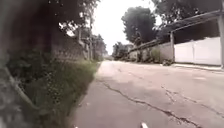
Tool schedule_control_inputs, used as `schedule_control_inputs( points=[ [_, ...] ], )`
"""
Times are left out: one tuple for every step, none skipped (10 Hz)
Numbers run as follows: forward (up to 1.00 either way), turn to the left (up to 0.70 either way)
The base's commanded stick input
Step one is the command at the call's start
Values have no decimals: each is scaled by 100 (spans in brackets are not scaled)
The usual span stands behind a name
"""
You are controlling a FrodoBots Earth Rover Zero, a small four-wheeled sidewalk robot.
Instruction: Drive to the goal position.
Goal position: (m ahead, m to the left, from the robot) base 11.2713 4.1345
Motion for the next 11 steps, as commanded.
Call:
schedule_control_inputs(
  points=[
    [70,-6],
    [70,-24],
    [70,-26],
    [70,-13],
    [70,-3],
    [70,0],
    [70,0],
    [70,0],
    [70,0],
    [70,0],
    [70,0]
  ],
)
